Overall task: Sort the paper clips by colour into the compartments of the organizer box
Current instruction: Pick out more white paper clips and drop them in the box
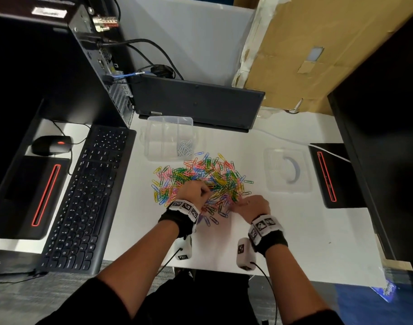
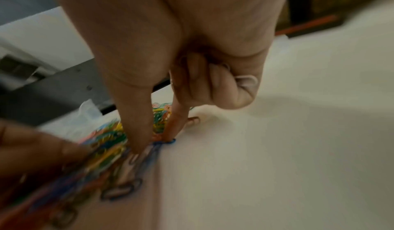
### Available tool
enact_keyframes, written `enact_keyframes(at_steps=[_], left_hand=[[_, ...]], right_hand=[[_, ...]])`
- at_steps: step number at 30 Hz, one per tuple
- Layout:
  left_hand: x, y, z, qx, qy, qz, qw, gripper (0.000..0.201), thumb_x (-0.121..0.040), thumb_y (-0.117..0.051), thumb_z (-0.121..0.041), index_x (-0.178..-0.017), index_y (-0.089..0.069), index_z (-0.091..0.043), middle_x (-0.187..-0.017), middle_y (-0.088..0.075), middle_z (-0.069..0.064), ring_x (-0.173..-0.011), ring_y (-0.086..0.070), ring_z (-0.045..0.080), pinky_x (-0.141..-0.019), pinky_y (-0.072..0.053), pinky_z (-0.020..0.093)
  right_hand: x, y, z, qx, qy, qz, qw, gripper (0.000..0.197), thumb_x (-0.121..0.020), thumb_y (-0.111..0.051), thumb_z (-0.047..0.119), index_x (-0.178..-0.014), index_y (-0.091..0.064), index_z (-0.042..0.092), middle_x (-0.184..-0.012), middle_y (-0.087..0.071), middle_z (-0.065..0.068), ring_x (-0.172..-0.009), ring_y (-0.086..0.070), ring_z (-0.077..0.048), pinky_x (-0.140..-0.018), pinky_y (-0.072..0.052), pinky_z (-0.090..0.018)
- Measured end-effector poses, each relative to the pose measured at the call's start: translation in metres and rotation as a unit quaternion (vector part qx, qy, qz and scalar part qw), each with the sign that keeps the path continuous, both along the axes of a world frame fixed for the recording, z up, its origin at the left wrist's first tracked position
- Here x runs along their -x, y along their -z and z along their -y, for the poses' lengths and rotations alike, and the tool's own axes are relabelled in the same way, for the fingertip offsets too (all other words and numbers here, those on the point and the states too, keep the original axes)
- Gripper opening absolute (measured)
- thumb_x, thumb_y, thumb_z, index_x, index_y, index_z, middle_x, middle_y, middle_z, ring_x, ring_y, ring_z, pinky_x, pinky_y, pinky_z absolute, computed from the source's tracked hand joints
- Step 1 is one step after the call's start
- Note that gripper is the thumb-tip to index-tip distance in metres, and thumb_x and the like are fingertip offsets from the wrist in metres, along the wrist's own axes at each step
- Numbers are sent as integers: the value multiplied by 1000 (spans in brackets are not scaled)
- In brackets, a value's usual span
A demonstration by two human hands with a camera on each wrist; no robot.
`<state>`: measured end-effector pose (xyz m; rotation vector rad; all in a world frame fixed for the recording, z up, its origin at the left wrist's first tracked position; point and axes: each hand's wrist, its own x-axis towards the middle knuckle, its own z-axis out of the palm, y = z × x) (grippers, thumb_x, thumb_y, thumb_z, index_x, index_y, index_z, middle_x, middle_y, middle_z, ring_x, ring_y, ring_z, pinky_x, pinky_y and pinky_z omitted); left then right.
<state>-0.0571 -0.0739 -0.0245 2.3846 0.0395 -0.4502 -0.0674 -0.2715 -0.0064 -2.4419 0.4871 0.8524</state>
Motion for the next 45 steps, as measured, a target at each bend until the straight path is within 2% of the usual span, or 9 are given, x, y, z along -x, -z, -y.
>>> enact_keyframes(at_steps=[6, 10, 14, 21, 29, 32, 38, 41, 45], left_hand=[[2, -2, -6, 125, -89, -13, 988, 17, -91, -64, -25, -92, -73, -10, -85, -68, 3, -74, -58, 11, -59, -38, 7], [-2, 3, -16, 138, -75, -55, 986, 22, -96, -56, -32, -92, -68, -13, -80, -62, -2, -73, -56, 12, -66, -41, 22], [0, 8, -24, 177, -126, -113, 970, 33, -100, -37, -31, -82, -53, -9, -70, -51, 14, -65, -48, 29, -70, -45, 37], [7, 8, -24, 148, -75, -60, 984, 39, -102, -36, -39, -68, -37, -21, -59, -40, -1, -54, -36, 18, -57, -33, 29], [16, 4, -24, 300, -148, -178, 925, 28, -103, -39, -12, -90, -64, -10, -61, -53, 6, -47, -38, 14, -45, -28, 22], [16, 1, -25, 360, -215, -232, 878, 41, -105, -37, -26, -99, -70, -2, -67, -62, 14, -51, -47, 19, -47, -34, 24], [3, -2, -21, 460, -286, -274, 795, 75, -102, -22, -51, -108, -66, 9, -79, -64, 23, -59, -57, 25, -49, -46, 26], [-2, -2, -20, 412, -262, -254, 835, 71, -103, -23, -50, -105, -71, 1, -70, -60, 12, -57, -49, 18, -52, -38, 25], [-12, -3, -12, 171, -136, -75, 973, 25, -97, -54, -32, -96, -73, -16, -81, -62, 0, -62, -56, 8, -59, -46, 23]], right_hand=[[1, 13, -19, 107, -84, 38, 990, 40, -84, -63, 52, -75, -73, 14, -59, -53, 6, -58, -50, -15, -44, -31, -21], [5, 13, -5, -16, -11, 54, 998, 29, -84, -69, 40, -78, -77, 13, -66, -62, -1, -68, -57, -21, -52, -39, -24], [8, 13, 14, -7, 1, 72, 997, 25, -82, -73, 37, -80, -77, 13, -88, -75, -5, -86, -68, -22, -68, -48, -25], [15, 11, -11, 8, -12, 90, 996, 27, -79, -75, 48, -80, -78, 21, -91, -73, 1, -90, -67, -19, -78, -51, -25], [14, 5, 7, 37, -8, 71, 997, 30, -88, -60, 34, -61, -64, 22, -68, -62, 5, -73, -58, -22, -57, -39, -19], [14, 3, 12, 29, 33, 107, 993, 16, -83, -70, 36, -82, -76, 21, -89, -73, 0, -86, -67, -21, -70, -47, -22], [15, 7, -13, 37, -6, 82, 996, 34, -79, -71, 53, -77, -78, 20, -76, -71, 0, -76, -67, -20, -65, -48, -24], [13, 9, -21, 55, 6, 80, 995, 50, -86, -59, 59, -75, -75, 14, -66, -63, 0, -73, -66, -24, -60, -47, -25], [8, 9, -26, 58, -7, 72, 996, 51, -94, -50, 54, -68, -67, 13, -71, -63, -4, -72, -62, -26, -61, -42, -25]])
